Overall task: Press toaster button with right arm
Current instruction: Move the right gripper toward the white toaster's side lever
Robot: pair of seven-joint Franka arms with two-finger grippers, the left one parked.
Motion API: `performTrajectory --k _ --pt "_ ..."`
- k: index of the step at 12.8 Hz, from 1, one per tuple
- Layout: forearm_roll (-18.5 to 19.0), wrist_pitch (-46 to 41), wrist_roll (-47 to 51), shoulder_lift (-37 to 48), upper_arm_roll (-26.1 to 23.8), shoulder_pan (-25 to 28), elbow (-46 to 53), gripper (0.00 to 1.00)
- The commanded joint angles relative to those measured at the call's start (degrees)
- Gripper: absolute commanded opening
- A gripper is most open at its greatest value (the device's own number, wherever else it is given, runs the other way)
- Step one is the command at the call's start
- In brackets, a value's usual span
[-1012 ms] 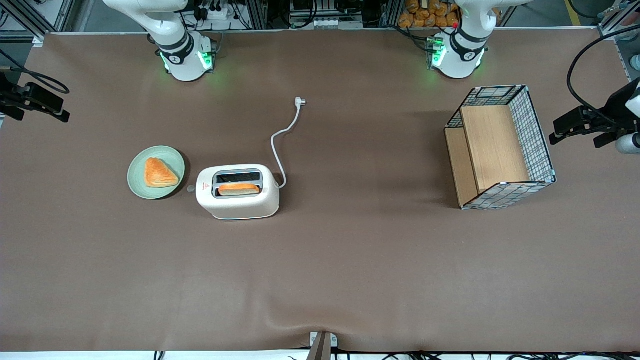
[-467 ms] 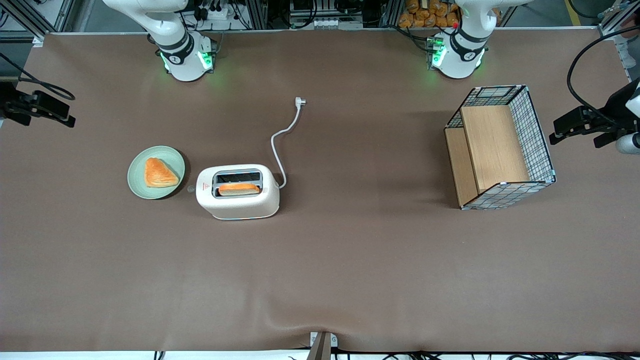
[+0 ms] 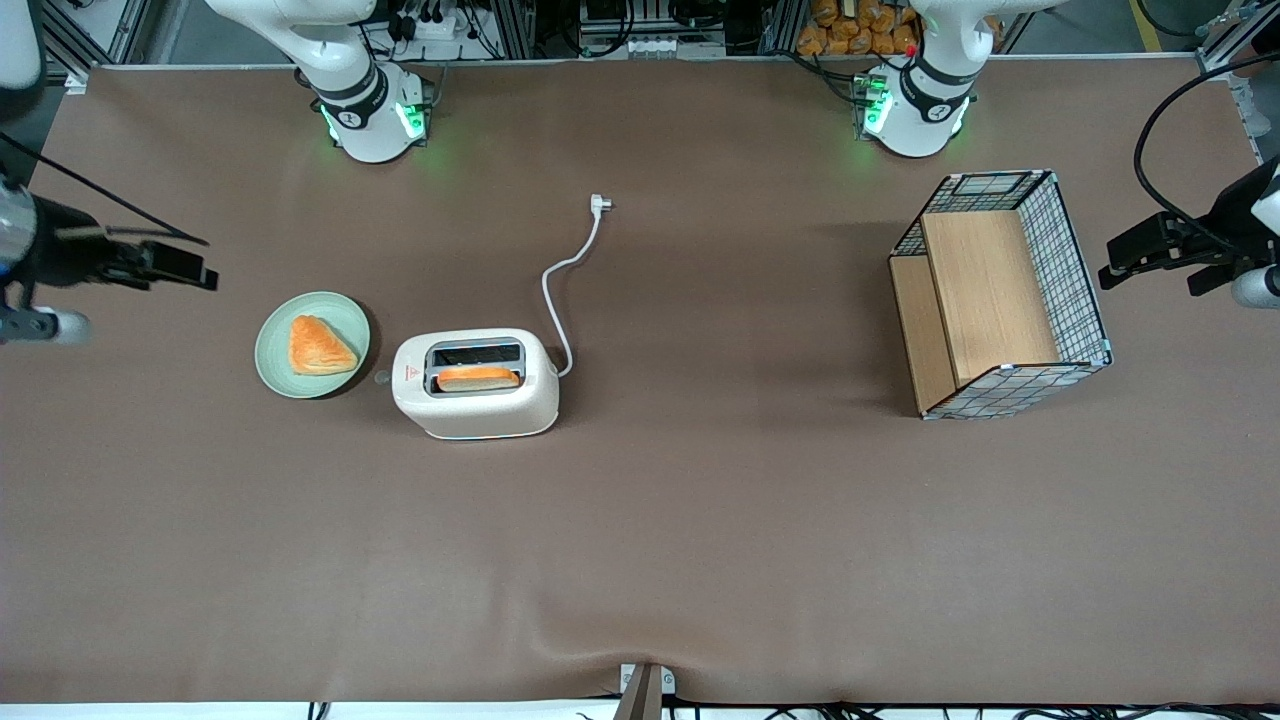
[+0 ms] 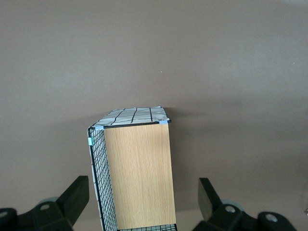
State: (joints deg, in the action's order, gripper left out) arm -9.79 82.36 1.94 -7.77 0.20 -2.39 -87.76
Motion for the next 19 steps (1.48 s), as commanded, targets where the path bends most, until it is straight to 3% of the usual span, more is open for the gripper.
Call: performTrajectory --k 1,3,5,6,8,14,19 --pt "-4.95 5.50 0.87 0.04 -0.38 -0.86 -6.69 0.41" --pt "-7.34 11.39 0.52 0.04 -0.38 -0.17 -12.67 0.11" --pt "-10.57 17.45 -0.27 -0.05 -0.47 0.10 -18.29 0.00" --pt "-13.12 20.96 -2.45 -0.40 -0.56 0.28 -21.28 0.00" --pt "-14.63 25.99 -7.55 -2.50 -0.56 0.89 -23.51 0.00" --pt "-25.26 29.52 -18.27 -8.92 -0.47 -0.51 -23.34 0.00" --pt "-28.00 30.49 -19.34 -11.21 -0.56 -0.07 -23.07 0.00"
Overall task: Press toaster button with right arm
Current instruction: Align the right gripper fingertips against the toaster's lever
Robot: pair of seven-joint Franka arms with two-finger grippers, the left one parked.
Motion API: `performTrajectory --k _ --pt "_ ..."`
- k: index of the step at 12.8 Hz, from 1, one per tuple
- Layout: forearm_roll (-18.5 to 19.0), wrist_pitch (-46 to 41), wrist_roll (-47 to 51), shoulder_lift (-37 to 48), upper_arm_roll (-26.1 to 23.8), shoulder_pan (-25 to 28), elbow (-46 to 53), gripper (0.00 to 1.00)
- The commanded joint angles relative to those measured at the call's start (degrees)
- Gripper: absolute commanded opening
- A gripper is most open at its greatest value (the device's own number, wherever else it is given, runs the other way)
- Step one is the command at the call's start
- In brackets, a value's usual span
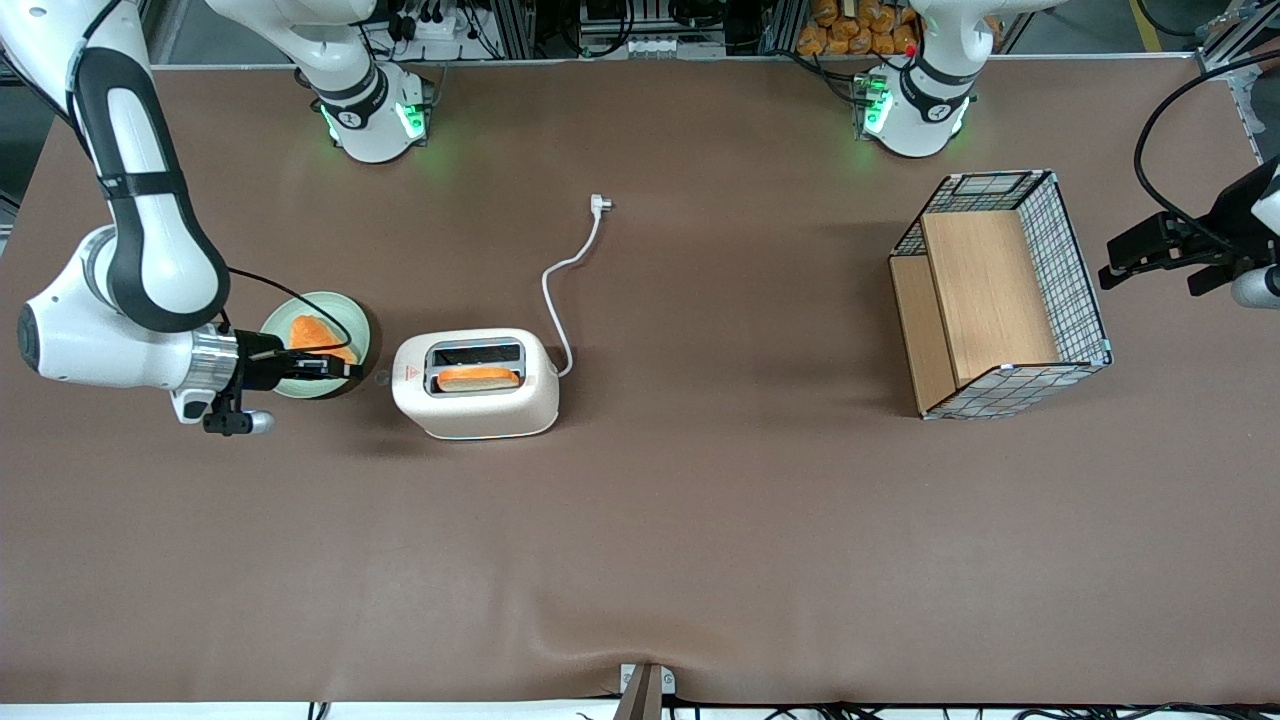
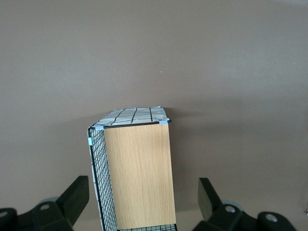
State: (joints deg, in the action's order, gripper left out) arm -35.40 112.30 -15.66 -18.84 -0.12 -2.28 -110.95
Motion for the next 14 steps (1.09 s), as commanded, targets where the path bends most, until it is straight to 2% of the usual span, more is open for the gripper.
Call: performTrajectory --k 1,14 --pt "-2.74 0.38 -1.66 -0.14 -0.23 -0.18 0.20 0.00" --pt "-3.54 1.08 -1.66 -1.55 -0.23 1.22 0.91 0.00"
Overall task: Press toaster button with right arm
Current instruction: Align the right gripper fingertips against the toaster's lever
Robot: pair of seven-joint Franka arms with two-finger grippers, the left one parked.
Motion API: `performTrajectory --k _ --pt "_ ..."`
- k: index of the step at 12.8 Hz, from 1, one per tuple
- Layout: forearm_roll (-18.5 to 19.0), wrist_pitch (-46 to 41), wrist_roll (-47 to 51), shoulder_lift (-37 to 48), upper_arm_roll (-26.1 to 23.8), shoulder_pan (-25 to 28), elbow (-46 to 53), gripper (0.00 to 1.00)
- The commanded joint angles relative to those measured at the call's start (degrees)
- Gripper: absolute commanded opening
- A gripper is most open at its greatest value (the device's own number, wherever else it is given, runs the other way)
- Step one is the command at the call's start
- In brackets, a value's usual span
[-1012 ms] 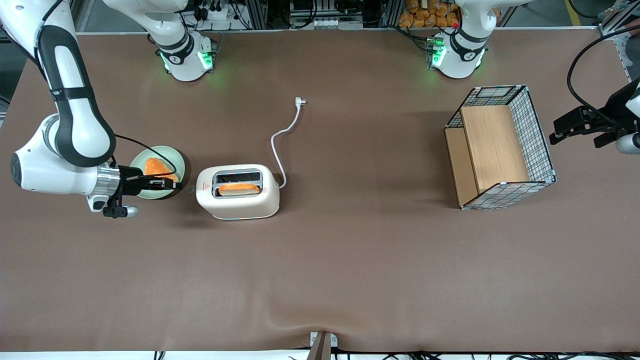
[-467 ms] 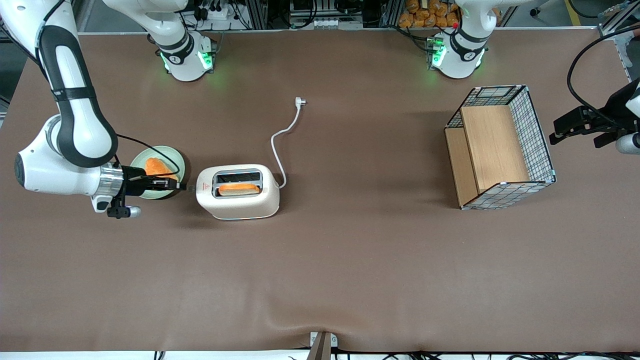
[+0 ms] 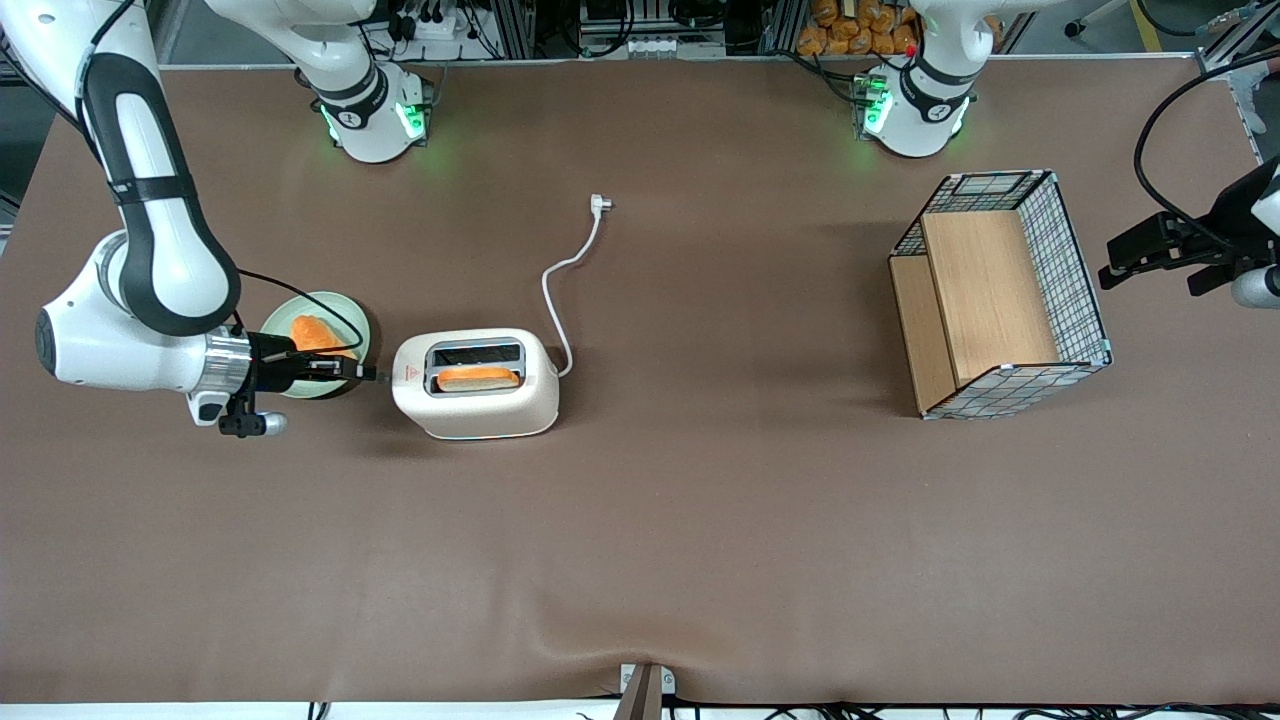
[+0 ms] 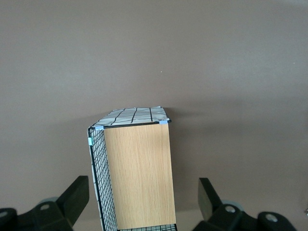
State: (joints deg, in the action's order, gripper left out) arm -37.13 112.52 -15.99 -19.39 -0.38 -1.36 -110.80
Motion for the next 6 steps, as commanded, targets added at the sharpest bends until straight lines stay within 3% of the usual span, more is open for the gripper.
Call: performTrajectory --k 1,6 --pt "-1.80 0.94 -1.41 -1.26 0.03 0.31 0.76 0.00" --pt "-1.80 2.26 -1.59 -2.76 0.03 0.57 0.85 0.00"
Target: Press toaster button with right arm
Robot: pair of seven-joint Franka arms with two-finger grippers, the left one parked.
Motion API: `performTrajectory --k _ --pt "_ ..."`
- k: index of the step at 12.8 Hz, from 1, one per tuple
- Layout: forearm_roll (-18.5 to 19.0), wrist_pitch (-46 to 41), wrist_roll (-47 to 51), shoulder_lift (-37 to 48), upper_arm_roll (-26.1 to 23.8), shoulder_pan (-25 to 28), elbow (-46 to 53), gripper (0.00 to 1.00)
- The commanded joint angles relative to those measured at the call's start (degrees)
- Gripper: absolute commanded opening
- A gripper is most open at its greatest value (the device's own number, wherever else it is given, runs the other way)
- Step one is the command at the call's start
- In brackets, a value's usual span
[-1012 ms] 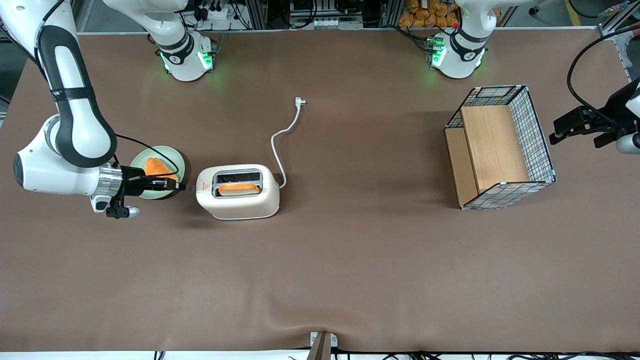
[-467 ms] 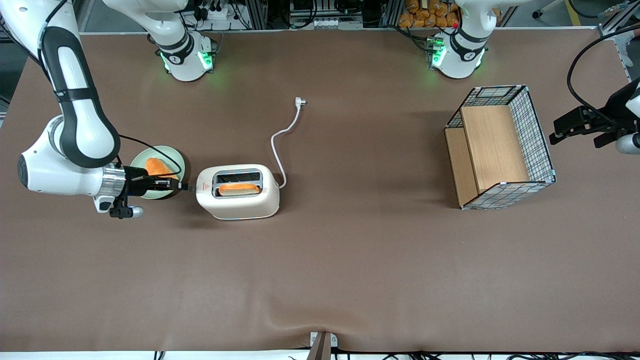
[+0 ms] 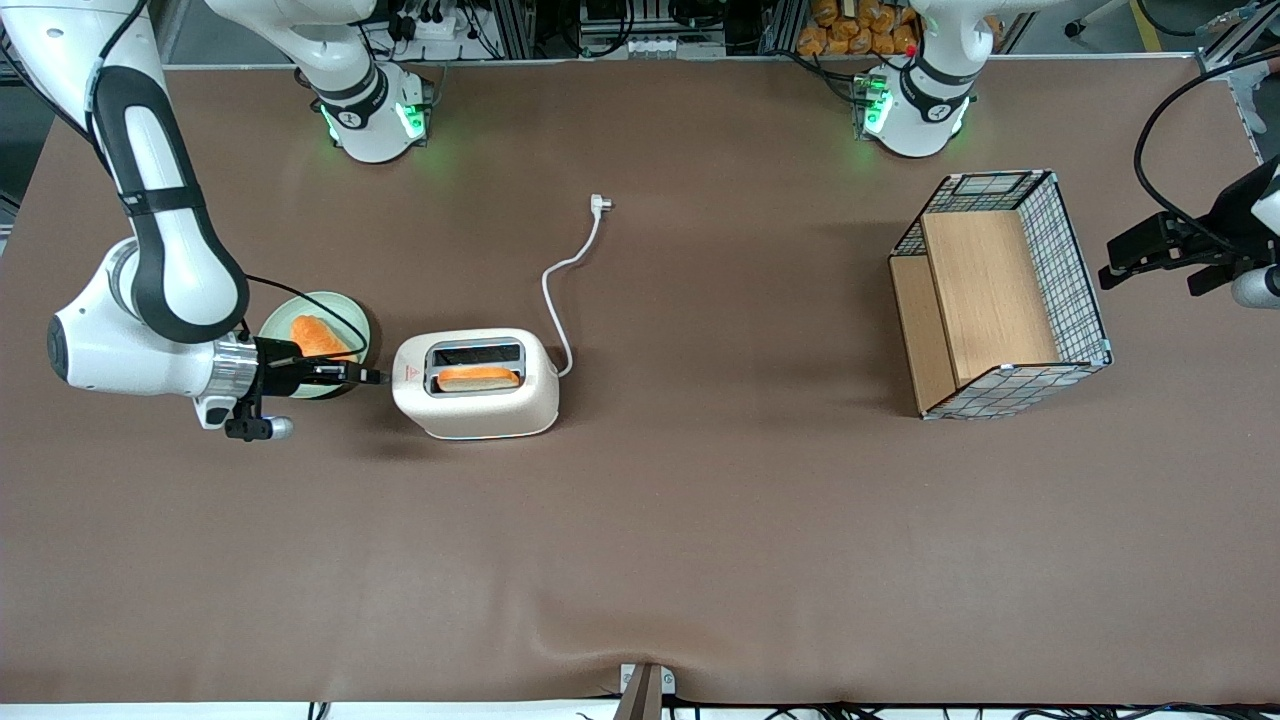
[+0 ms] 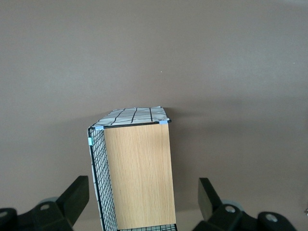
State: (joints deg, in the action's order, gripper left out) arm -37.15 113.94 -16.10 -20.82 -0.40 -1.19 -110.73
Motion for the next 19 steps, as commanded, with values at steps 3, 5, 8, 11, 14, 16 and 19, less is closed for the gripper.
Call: performTrajectory --k 3,5,8,11,14,16,19 --pt "-1.79 0.85 -1.48 -1.68 0.05 0.40 0.78 0.00" --pt "-1.70 1.54 -1.65 -2.03 0.05 0.57 0.69 0.00" --pt "-1.79 2.51 -3.05 -3.08 0.05 1.01 0.69 0.00" --pt "-1.70 3.13 -3.41 -4.05 0.05 1.19 0.69 0.00" --pt "-1.79 4.71 -3.50 -5.10 0.05 1.80 0.43 0.00" --pt "-1.70 5.33 -3.41 -5.55 0.05 2.15 0.43 0.00" --pt "-1.79 5.68 -3.85 -6.25 -0.04 2.15 0.43 0.00"
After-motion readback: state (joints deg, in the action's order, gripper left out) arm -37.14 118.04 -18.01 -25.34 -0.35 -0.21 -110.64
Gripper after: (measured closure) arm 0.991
